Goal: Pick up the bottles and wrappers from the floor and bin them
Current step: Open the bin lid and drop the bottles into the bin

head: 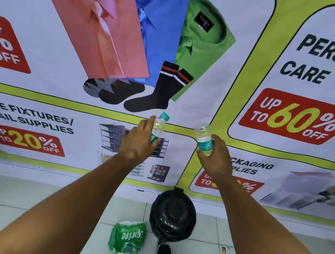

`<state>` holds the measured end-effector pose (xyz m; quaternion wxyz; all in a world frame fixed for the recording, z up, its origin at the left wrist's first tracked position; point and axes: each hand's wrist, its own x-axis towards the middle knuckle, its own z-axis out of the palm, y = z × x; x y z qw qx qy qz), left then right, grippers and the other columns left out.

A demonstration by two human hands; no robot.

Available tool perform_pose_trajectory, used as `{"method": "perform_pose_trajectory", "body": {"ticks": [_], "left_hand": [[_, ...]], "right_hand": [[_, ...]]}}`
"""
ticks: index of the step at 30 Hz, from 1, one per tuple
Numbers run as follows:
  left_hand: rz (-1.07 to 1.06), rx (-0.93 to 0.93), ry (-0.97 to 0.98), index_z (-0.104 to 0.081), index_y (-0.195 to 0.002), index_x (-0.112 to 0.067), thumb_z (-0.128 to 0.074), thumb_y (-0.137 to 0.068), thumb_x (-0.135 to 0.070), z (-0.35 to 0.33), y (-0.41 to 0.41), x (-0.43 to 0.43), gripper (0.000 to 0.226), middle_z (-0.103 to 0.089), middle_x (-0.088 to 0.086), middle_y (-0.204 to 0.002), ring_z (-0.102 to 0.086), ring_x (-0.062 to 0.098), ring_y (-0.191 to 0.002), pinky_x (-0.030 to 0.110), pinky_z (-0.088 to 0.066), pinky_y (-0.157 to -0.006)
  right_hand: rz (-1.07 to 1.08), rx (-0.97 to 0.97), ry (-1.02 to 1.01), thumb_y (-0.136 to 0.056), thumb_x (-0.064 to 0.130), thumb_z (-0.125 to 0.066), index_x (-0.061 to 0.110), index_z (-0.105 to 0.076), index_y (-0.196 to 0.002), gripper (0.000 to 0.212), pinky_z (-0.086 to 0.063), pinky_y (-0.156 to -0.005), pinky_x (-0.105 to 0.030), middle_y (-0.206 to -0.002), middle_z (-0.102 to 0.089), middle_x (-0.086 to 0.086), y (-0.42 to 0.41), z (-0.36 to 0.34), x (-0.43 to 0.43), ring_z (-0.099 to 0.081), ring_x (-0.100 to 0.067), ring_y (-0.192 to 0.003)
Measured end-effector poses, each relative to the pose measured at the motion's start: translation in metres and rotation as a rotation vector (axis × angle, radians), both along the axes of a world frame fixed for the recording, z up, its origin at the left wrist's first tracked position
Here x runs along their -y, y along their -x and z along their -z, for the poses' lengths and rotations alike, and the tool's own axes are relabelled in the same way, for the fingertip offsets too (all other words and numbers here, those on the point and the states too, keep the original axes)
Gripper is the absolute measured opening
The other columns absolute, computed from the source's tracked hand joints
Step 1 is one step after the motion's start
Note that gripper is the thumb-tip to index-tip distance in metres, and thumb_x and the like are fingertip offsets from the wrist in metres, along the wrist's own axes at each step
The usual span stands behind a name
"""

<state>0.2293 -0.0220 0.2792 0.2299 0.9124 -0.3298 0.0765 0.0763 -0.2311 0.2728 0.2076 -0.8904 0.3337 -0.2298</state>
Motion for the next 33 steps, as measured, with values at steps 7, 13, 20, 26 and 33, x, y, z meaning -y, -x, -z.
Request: {"method": "perform_pose_trajectory", "body": {"ticks": [7, 13, 20, 26, 33], "left_hand": [[0.040, -0.050, -0.027, -0.019, -0.147, -0.025, -0.061, -0.090, -0.047, 0.045, -0.016, 0.031, 0.074, -0.049, 0.005, -0.135, -0.061, 0.029, -0.103, 0.043, -0.055, -0.073], [0.069, -0.143, -0.074, -0.020, -0.147, -0.024, -0.060, -0.090, -0.045, 0.116, -0.023, 0.060, 0.073, -0.049, 0.007, -0.136, -0.060, 0.029, -0.105, 0.044, -0.055, -0.074], [0.086, -0.246, -0.154, -0.020, -0.146, -0.025, -0.058, -0.090, -0.046, 0.213, -0.009, 0.075, 0.071, -0.047, 0.004, -0.135, -0.058, 0.031, -0.102, 0.049, -0.055, -0.074], [0.082, -0.317, -0.193, -0.019, -0.148, -0.025, -0.056, -0.090, -0.048, 0.278, 0.003, 0.074, 0.072, -0.043, 0.003, -0.140, -0.057, 0.033, -0.105, 0.050, -0.054, -0.074], [0.096, -0.356, -0.252, -0.016, -0.148, -0.026, -0.053, -0.091, -0.050, 0.373, 0.015, 0.079, 0.072, -0.044, 0.003, -0.138, -0.057, 0.031, -0.105, 0.047, -0.053, -0.072]], "right_hand": [[-0.029, -0.049, -0.029, -0.081, 0.037, -0.076, 0.020, -0.044, -0.133, 0.064, -0.052, -0.083, -0.041, -0.122, -0.058, -0.007, -0.033, 0.054, 0.017, -0.057, -0.030, -0.109], [-0.023, -0.084, -0.103, -0.079, 0.032, -0.076, 0.018, -0.047, -0.132, 0.062, -0.050, -0.081, -0.039, -0.118, -0.060, -0.008, -0.031, 0.129, 0.029, -0.059, -0.030, -0.105], [0.015, -0.159, -0.192, -0.080, 0.034, -0.074, 0.024, -0.045, -0.131, 0.059, -0.052, -0.085, -0.041, -0.120, -0.060, -0.005, -0.002, 0.226, 0.028, -0.056, -0.028, -0.111], [0.030, -0.205, -0.238, -0.078, 0.034, -0.076, 0.028, -0.044, -0.129, 0.061, -0.049, -0.084, -0.037, -0.122, -0.058, -0.002, 0.025, 0.294, 0.024, -0.055, -0.026, -0.114], [-0.058, -0.361, -0.267, -0.079, 0.035, -0.073, 0.028, -0.039, -0.137, 0.068, -0.047, -0.086, -0.032, -0.125, -0.058, 0.000, 0.049, 0.397, 0.024, -0.054, -0.023, -0.112]]}}
